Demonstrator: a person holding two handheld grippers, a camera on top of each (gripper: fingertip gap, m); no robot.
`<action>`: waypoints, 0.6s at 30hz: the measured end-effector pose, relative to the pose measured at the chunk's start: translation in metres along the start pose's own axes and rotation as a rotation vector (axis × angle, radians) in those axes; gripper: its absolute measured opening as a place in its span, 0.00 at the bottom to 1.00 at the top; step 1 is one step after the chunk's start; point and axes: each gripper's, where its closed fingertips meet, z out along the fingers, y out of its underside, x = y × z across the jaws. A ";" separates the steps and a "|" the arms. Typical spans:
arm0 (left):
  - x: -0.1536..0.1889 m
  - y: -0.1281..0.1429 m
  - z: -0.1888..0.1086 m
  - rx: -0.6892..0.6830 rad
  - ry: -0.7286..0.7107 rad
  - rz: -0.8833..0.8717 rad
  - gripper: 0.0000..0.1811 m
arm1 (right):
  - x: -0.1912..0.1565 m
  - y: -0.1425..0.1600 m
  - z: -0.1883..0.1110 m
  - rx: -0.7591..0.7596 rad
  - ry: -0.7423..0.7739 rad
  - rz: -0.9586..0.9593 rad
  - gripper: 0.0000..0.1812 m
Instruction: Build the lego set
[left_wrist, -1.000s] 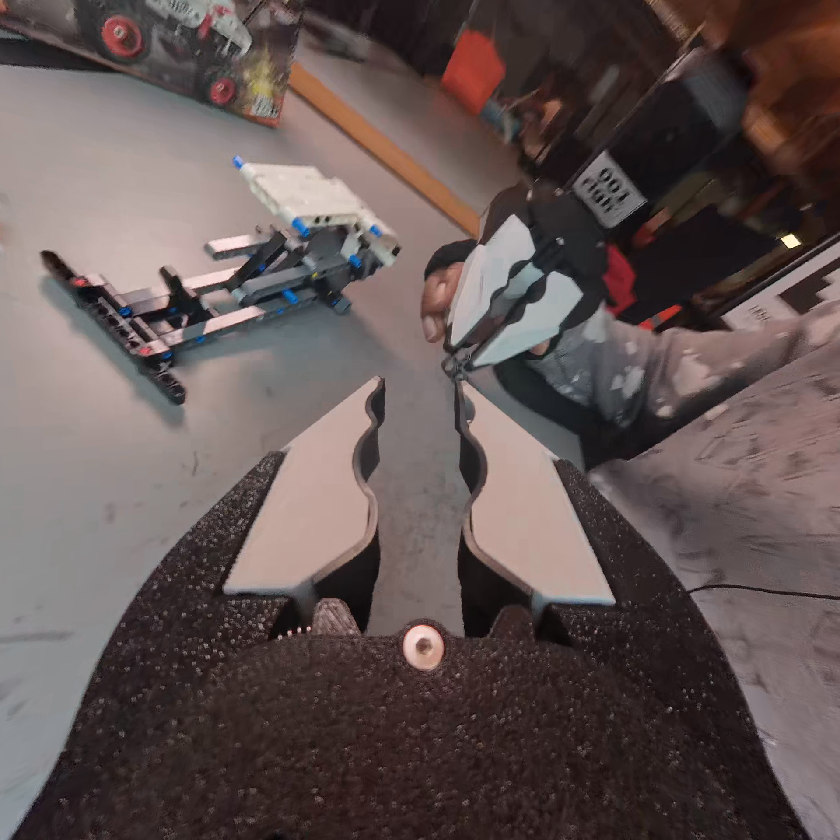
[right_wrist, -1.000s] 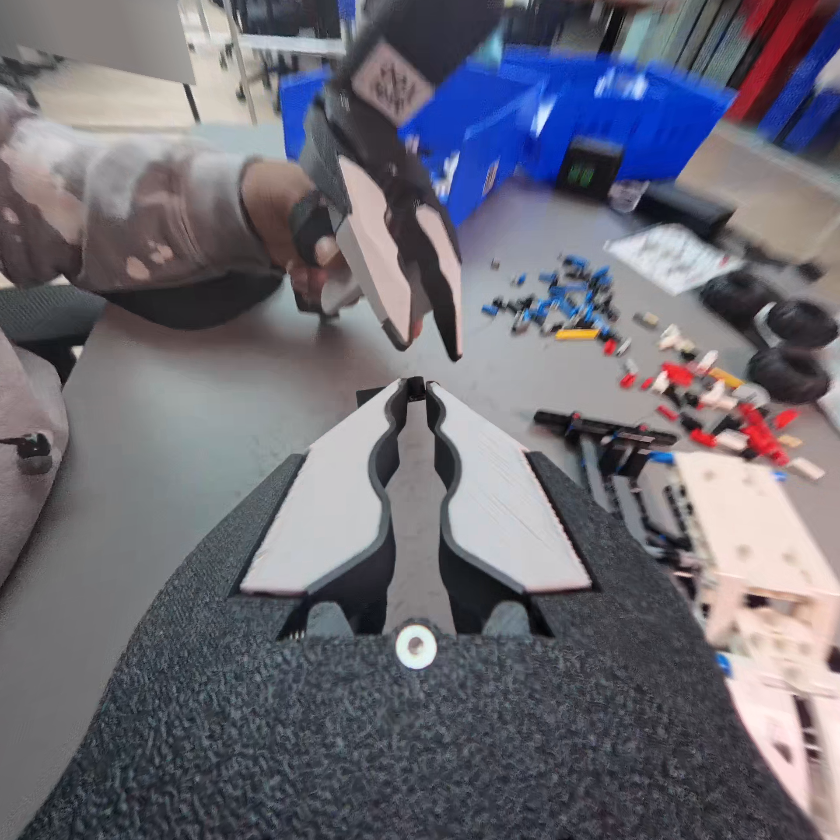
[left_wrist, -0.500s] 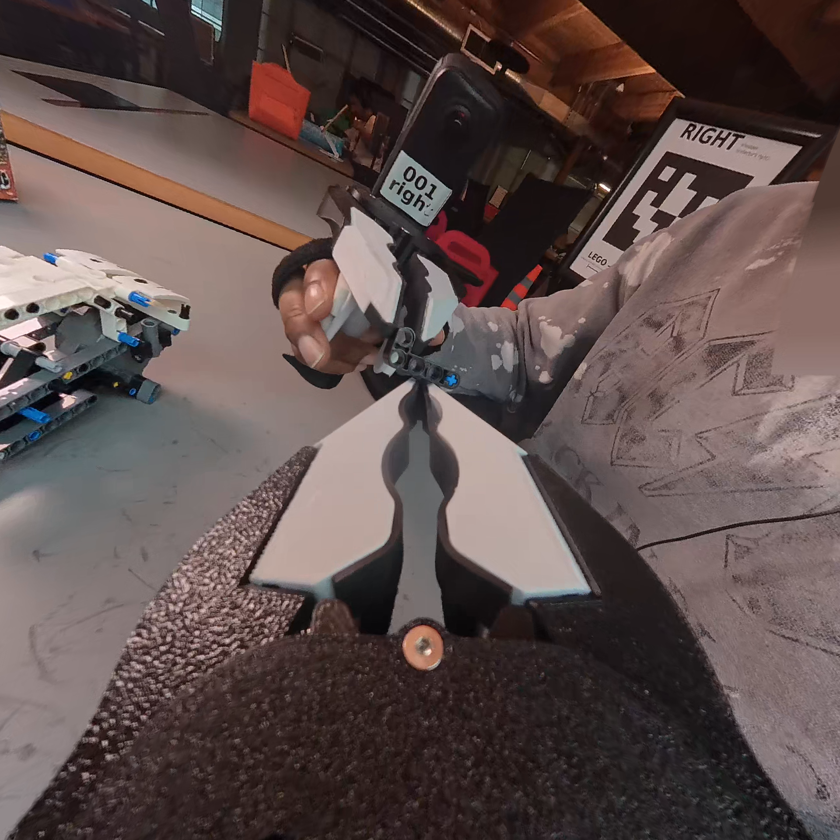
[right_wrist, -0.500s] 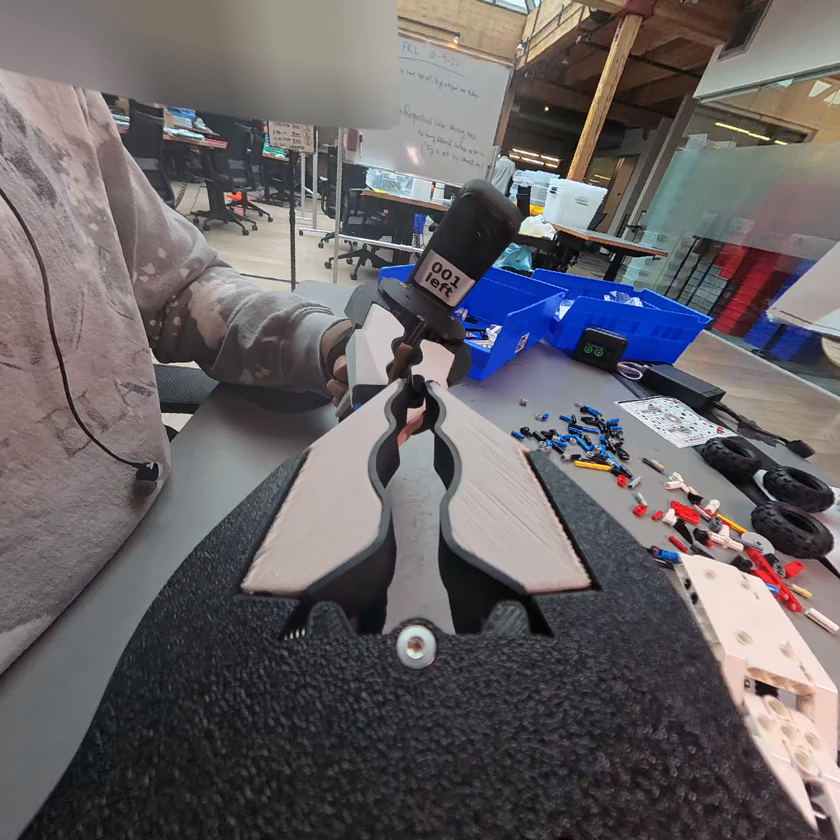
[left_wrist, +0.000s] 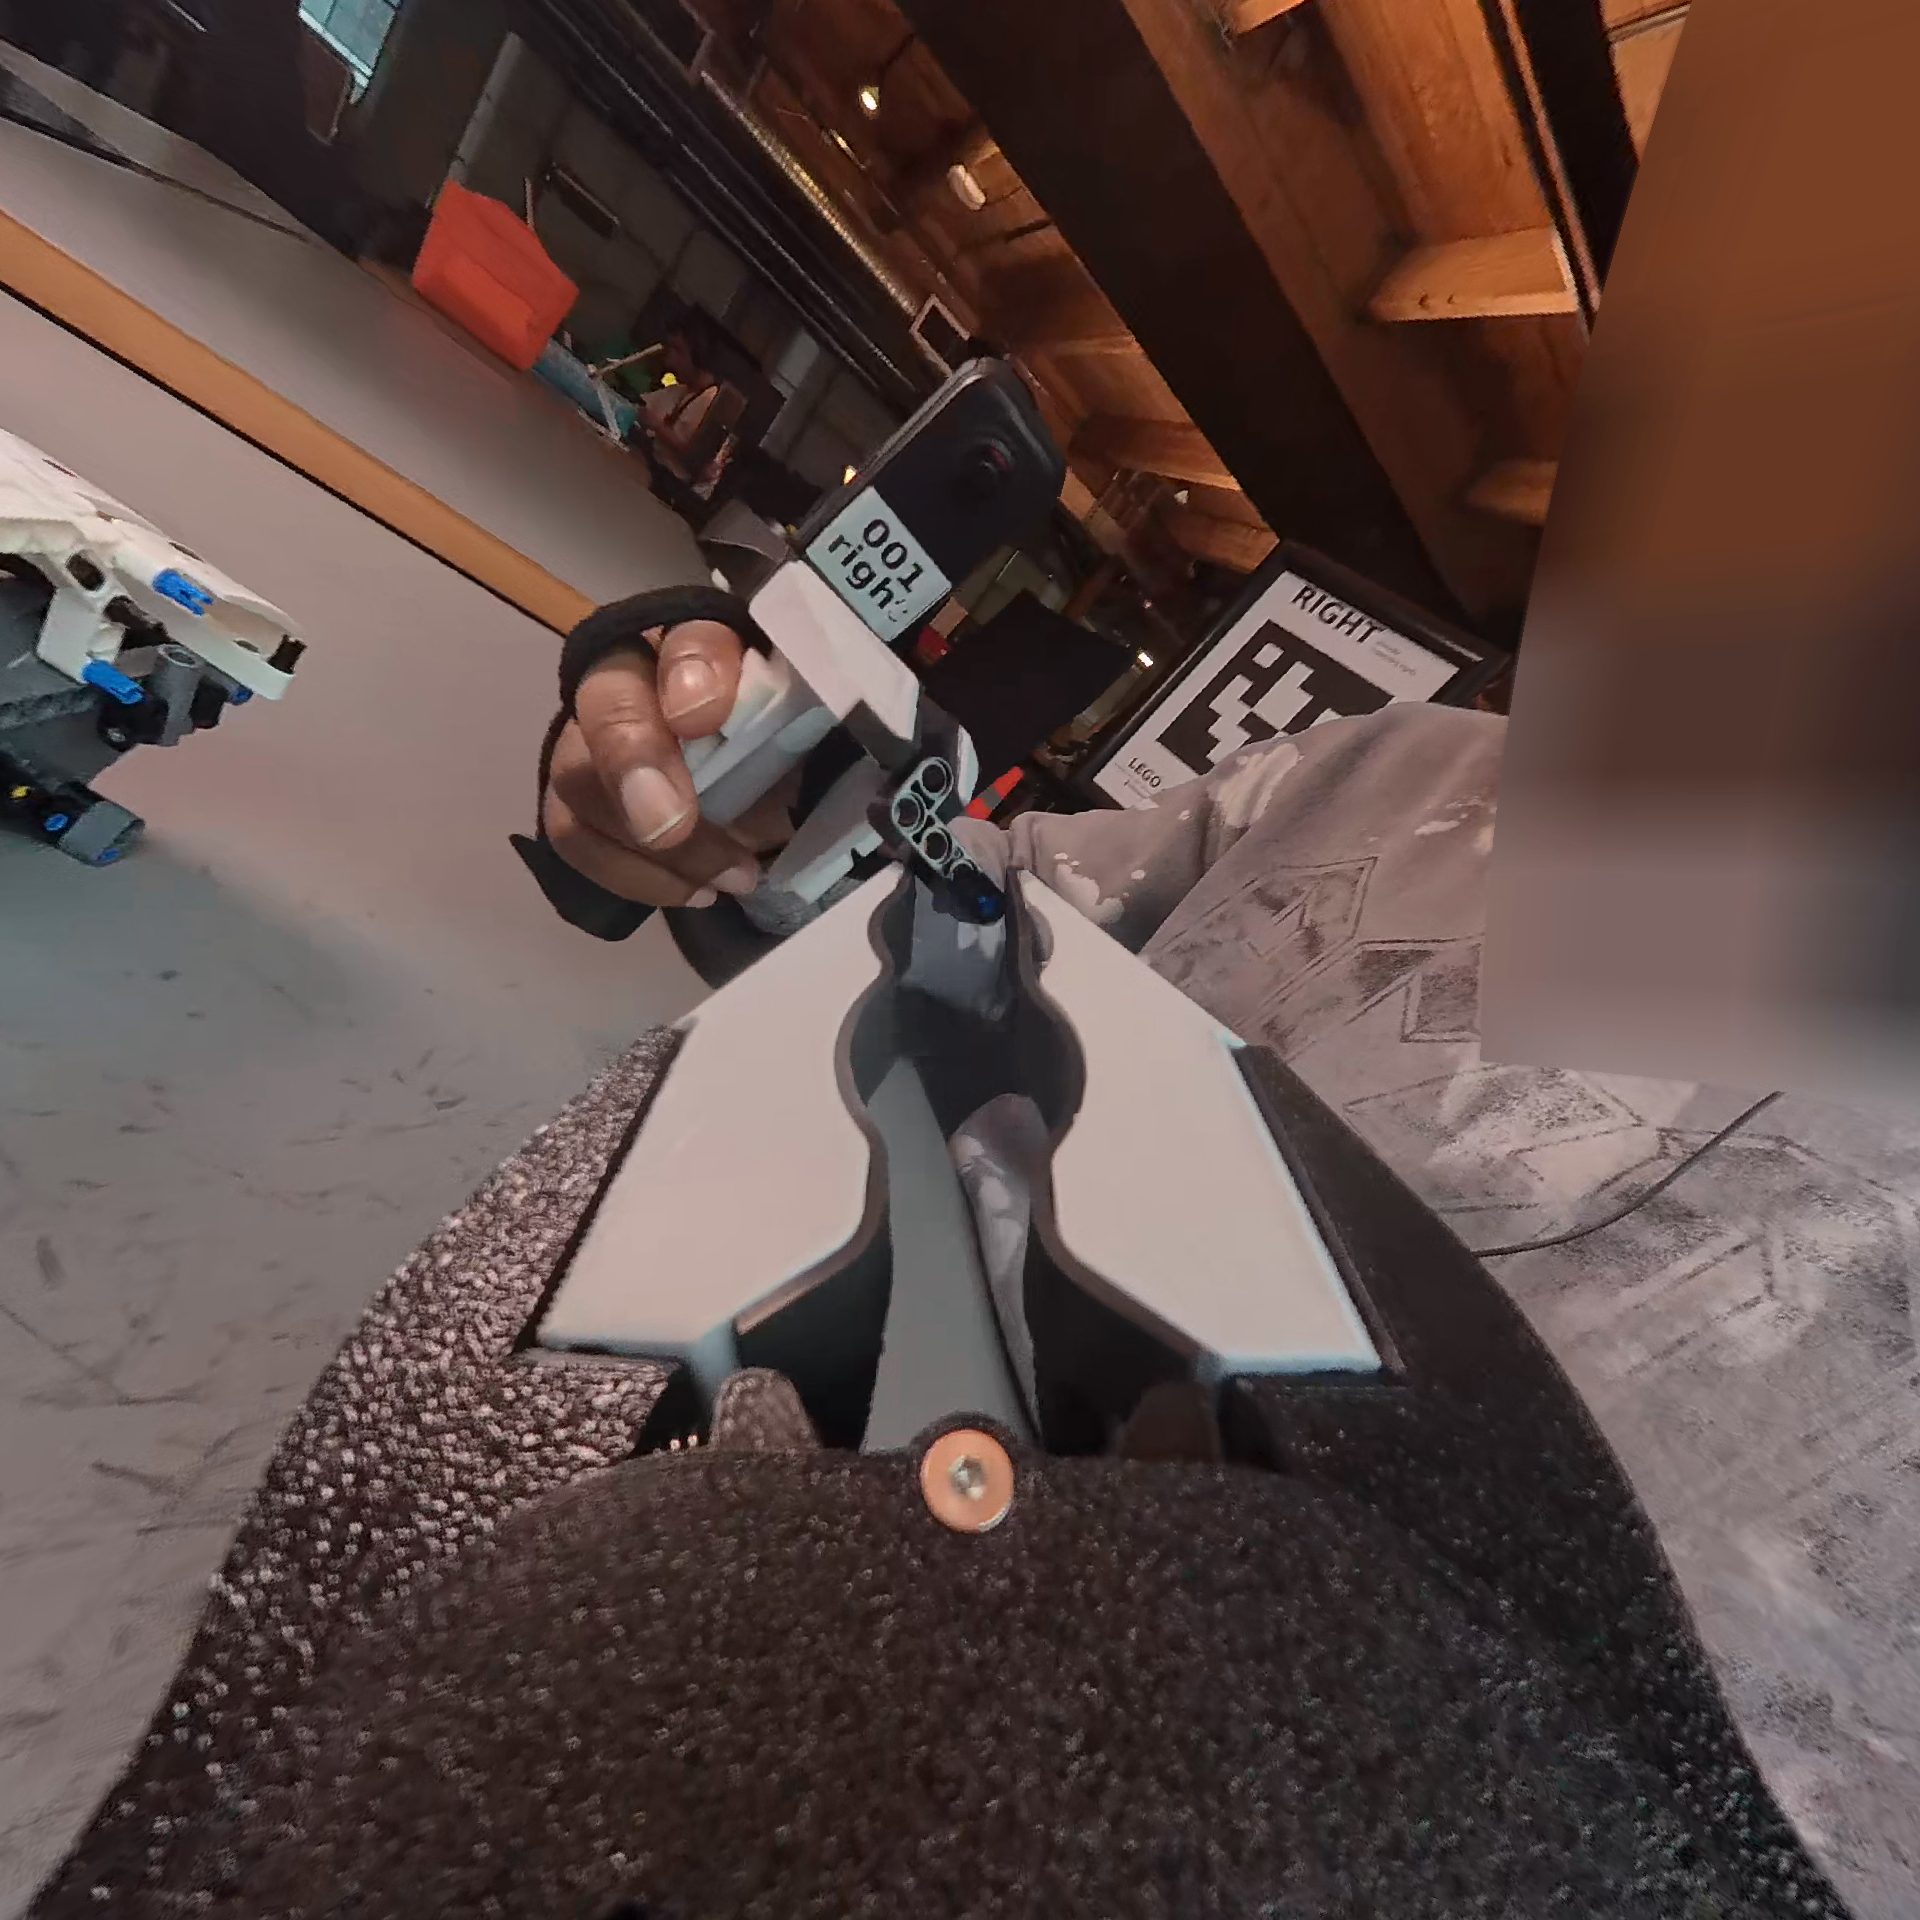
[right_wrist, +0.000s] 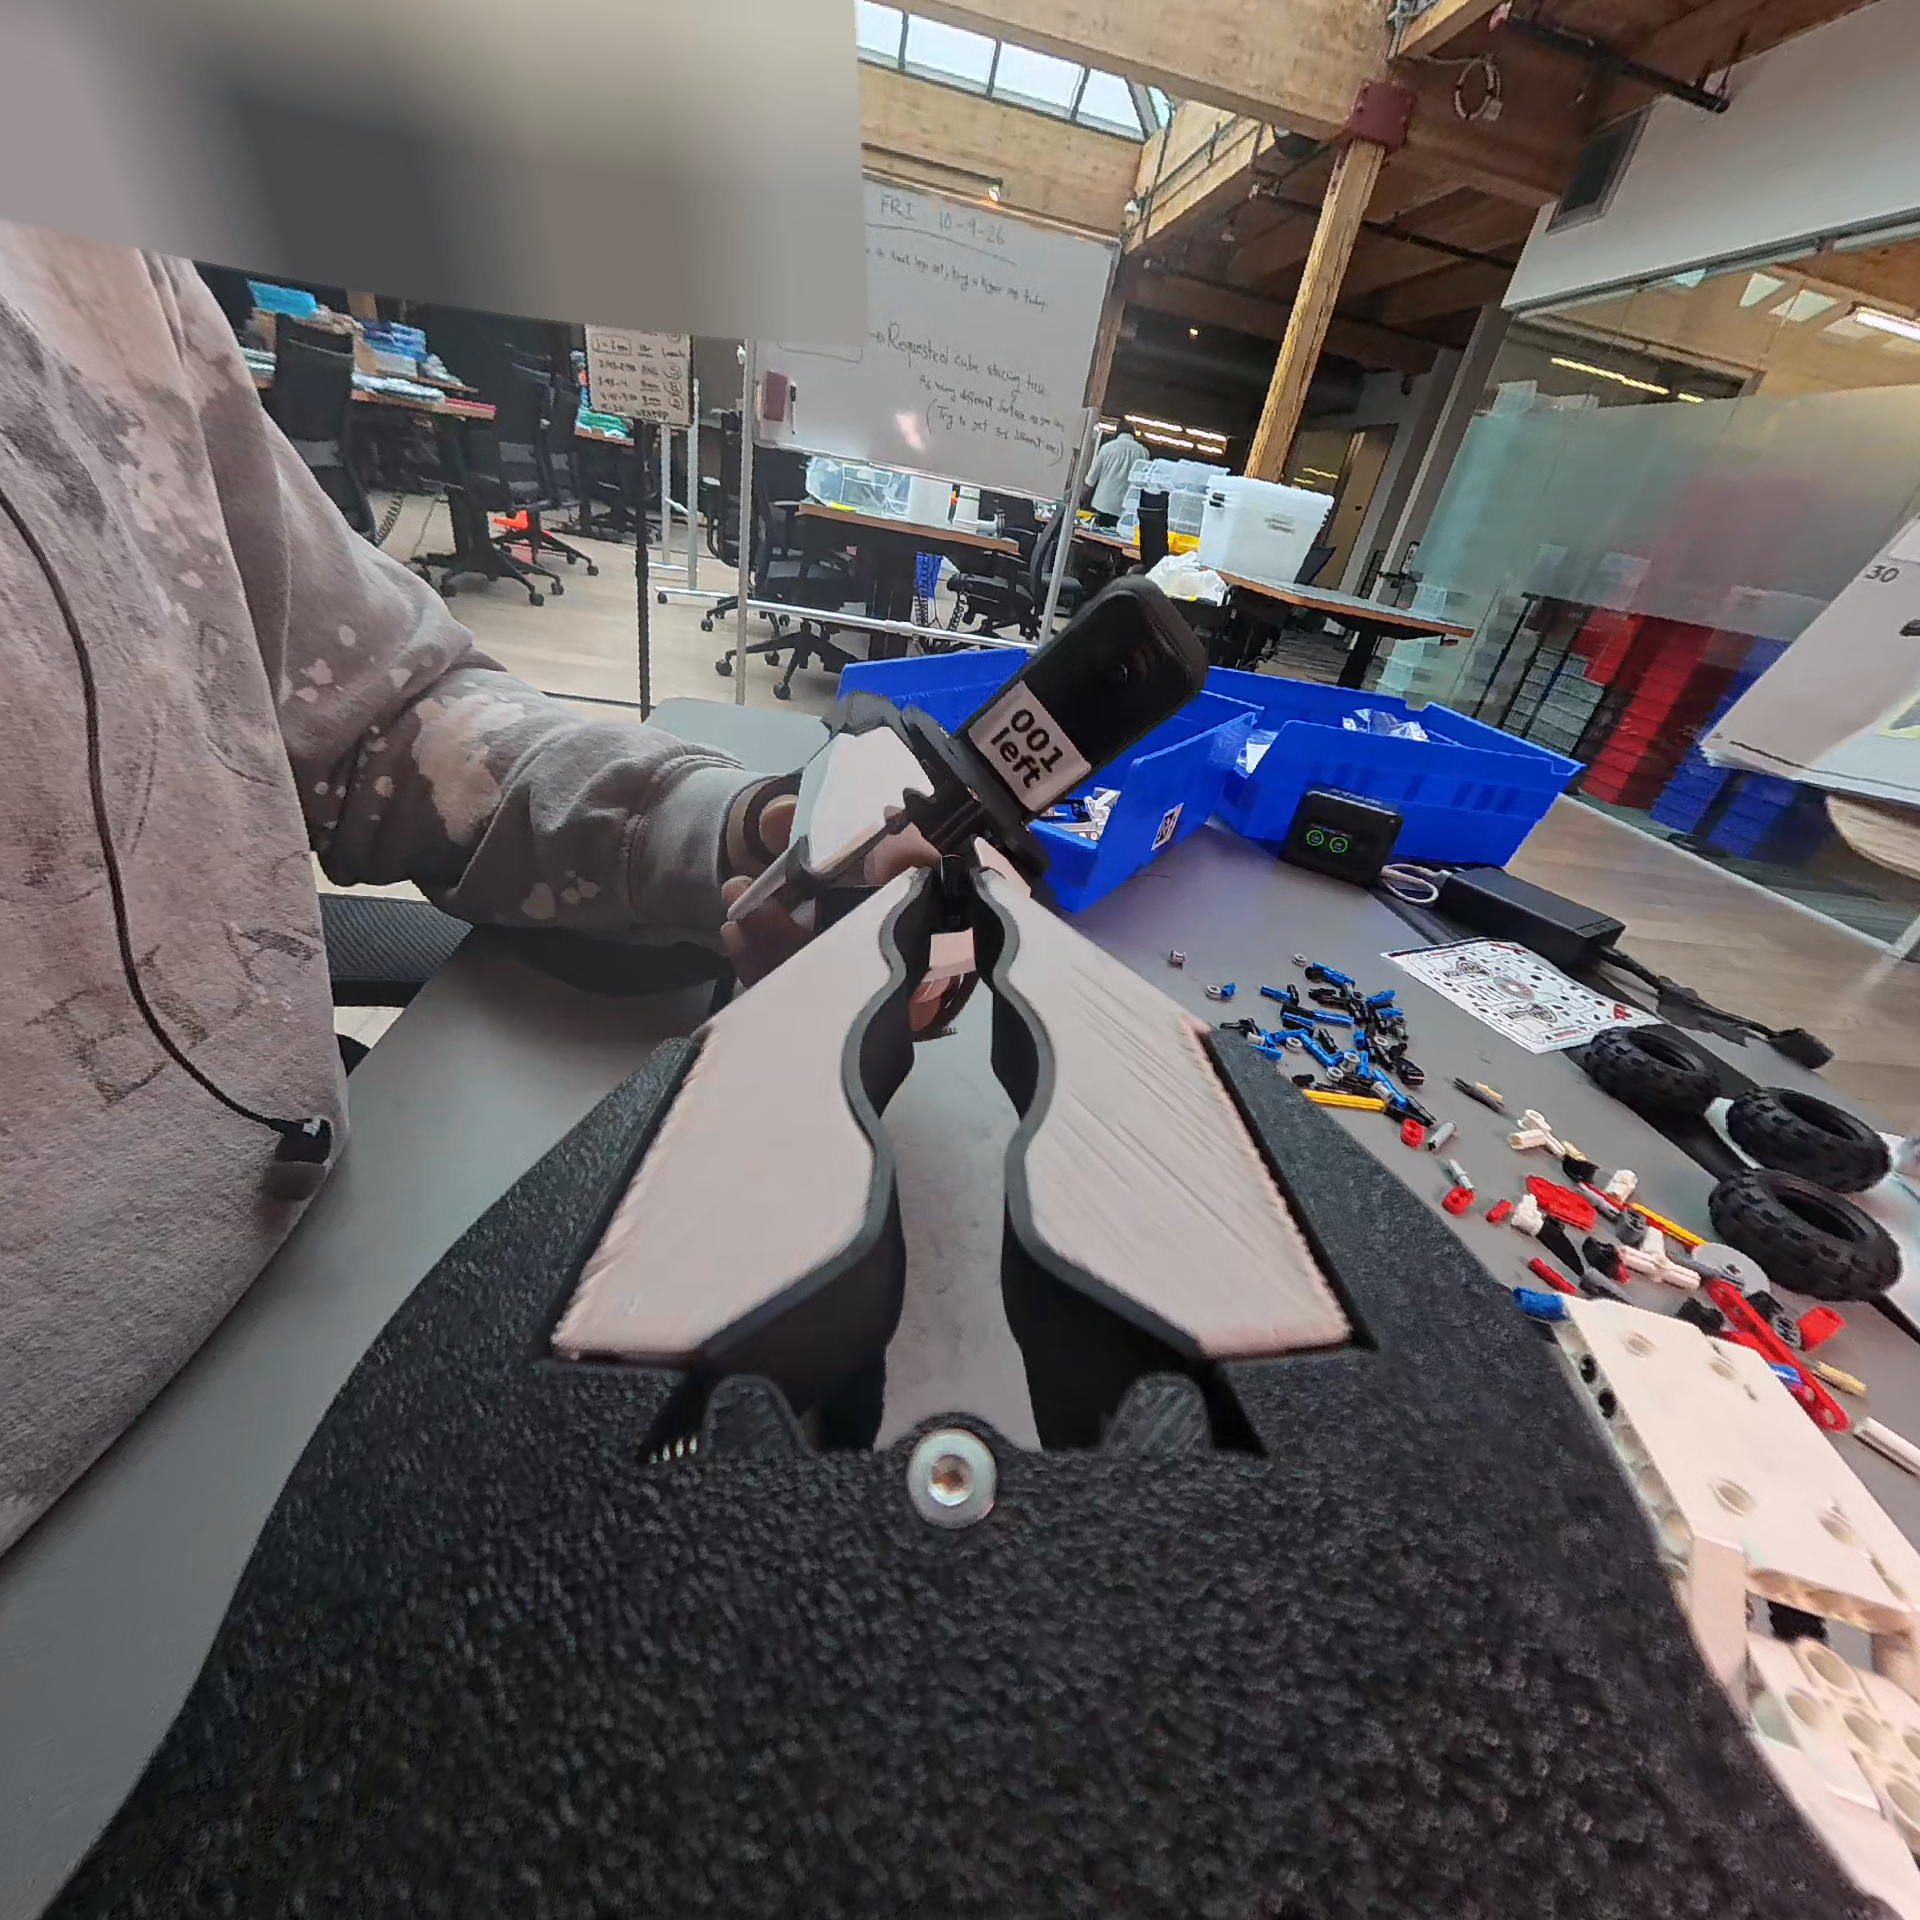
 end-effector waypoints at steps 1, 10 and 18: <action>0.001 0.000 0.000 0.010 0.020 -0.022 0.09 | -0.001 -0.002 0.000 0.006 -0.003 -0.002 0.04; -0.041 0.003 -0.016 -0.088 -0.336 0.161 0.06 | 0.046 0.017 -0.014 -0.179 0.161 0.060 0.21; -0.058 0.001 -0.031 -0.180 -0.547 0.348 0.06 | 0.145 0.085 -0.084 -0.829 0.376 0.065 0.54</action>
